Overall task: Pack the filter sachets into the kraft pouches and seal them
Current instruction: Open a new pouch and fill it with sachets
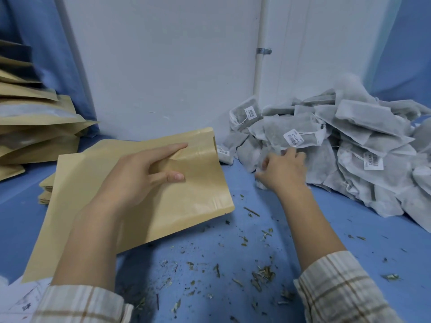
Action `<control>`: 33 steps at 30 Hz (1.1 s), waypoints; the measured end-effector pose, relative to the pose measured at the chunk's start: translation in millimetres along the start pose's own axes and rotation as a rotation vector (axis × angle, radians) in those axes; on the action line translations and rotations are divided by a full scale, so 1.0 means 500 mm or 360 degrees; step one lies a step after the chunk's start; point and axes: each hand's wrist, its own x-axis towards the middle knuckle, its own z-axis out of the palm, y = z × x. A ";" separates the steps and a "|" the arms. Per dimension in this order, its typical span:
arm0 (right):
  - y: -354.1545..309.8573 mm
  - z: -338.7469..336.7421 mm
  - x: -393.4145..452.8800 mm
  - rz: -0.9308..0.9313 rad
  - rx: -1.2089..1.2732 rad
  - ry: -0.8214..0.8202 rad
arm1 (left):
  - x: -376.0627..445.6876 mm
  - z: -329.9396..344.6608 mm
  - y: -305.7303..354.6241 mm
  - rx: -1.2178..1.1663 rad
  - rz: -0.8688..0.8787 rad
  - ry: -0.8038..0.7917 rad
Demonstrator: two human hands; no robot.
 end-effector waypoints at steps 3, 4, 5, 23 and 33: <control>0.002 0.014 0.004 -0.0071 0.0077 -0.0041 | 0.002 0.004 0.001 0.0006 0.0001 -0.0015; 0.000 0.022 0.003 -0.0113 0.0074 0.0040 | 0.003 0.005 0.001 0.0010 0.0001 -0.0015; -0.003 0.026 0.002 -0.0134 0.0066 0.0152 | 0.003 0.006 0.000 0.0014 0.0000 -0.0013; -0.033 -0.083 -0.033 -0.0380 0.2446 -0.0395 | 0.002 0.005 0.013 -0.0027 -0.0011 0.0057; -0.101 -0.016 -0.068 -0.0197 0.1689 -0.1065 | 0.005 0.029 0.061 -0.0277 0.0098 -0.0320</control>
